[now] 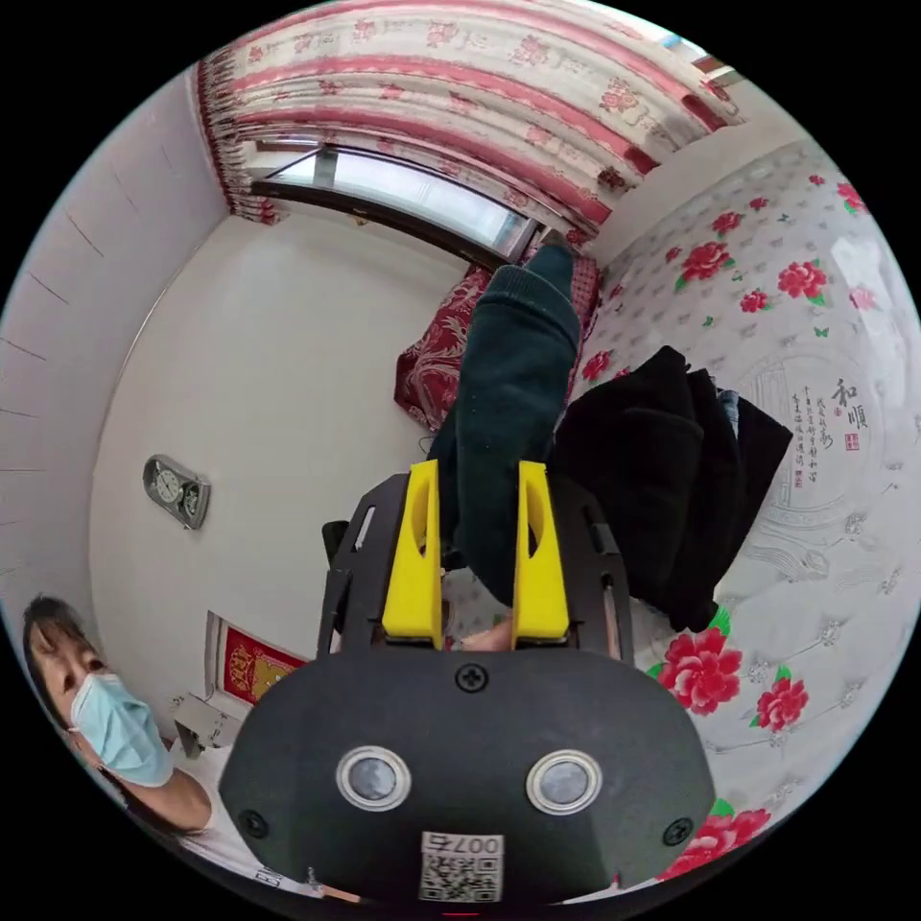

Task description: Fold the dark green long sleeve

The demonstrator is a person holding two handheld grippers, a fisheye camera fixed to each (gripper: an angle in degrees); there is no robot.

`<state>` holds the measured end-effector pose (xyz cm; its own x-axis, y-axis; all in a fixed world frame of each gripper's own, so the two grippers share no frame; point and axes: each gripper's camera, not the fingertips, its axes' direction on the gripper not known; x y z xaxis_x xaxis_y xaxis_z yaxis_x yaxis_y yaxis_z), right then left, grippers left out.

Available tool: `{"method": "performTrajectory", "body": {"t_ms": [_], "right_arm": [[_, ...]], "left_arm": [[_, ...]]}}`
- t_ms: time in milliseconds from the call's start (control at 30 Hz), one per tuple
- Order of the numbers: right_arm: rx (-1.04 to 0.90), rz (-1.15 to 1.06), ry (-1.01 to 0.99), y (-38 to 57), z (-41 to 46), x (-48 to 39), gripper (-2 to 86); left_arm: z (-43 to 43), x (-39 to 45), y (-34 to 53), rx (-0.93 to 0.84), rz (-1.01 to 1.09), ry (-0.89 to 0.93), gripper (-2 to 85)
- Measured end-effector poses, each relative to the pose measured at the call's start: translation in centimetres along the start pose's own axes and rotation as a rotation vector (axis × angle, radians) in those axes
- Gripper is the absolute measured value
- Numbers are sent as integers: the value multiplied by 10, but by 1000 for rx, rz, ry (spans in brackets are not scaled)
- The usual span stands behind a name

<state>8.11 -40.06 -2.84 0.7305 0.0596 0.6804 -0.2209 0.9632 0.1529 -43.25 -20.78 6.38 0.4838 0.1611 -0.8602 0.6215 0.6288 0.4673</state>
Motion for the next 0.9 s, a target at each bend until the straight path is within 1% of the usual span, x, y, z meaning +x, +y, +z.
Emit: {"method": "performTrajectory", "body": {"t_ms": [33, 67, 100, 133, 200, 233, 267, 300, 333, 400, 433, 500, 533, 600, 700, 733, 767, 800, 833, 900], "right_arm": [[-21, 12, 40, 5, 8, 9, 90], [-50, 19, 100, 19, 19, 26, 93], [-73, 23, 127, 37, 25, 42, 94], [-83, 32, 140, 47, 26, 51, 95], [-119, 57, 165, 91, 20, 81, 94], [-122, 60, 177, 103, 17, 87, 94], [-142, 70, 226, 131, 9, 98, 92], [-179, 58, 293, 161, 0, 105, 90], [-202, 45, 340, 176, -4, 107, 89], [-354, 14, 574, 238, -16, 116, 87], [-398, 5, 624, 254, -19, 117, 86], [-580, -20, 794, 312, -27, 120, 85], [-622, -29, 821, 324, -28, 119, 85], [-755, -96, 904, 361, -24, 109, 84], [-826, -157, 897, 386, -6, 104, 87], [-804, -161, 923, 388, -4, 103, 88], [-777, -214, 959, 393, 0, 97, 88], [-757, -254, 966, 396, 2, 94, 88], [-747, -266, 956, 395, 1, 93, 88], [-645, -160, 832, 386, -19, 101, 87]], "left_arm": [[14, -10, 17, -20, -14, -9, 116], [40, -26, 55, -56, -19, -1, 110], [64, -38, 97, -91, -21, -2, 97], [76, -44, 119, -108, -25, -18, 98], [121, -51, 206, -190, 7, -111, 101], [133, -50, 228, -219, 20, -131, 101], [158, -46, 273, -281, 50, -162, 101], [183, -40, 318, -348, 84, -193, 100], [197, -36, 341, -385, 101, -207, 100], [251, -16, 431, -551, 171, -235, 98], [265, -12, 452, -591, 183, -240, 97], [317, 9, 528, -760, 238, -256, 93], [329, 14, 543, -802, 254, -268, 92], [376, 36, 592, -942, 337, -332, 87], [425, 60, 622, -1009, 409, -373, 79], [435, 64, 625, -1018, 412, -373, 79], [455, 68, 633, -1036, 413, -377, 78], [472, 71, 641, -1050, 424, -449, 78], [479, 73, 645, -1060, 446, -465, 78], [501, 76, 657, -1083, 454, -495, 77]]}}
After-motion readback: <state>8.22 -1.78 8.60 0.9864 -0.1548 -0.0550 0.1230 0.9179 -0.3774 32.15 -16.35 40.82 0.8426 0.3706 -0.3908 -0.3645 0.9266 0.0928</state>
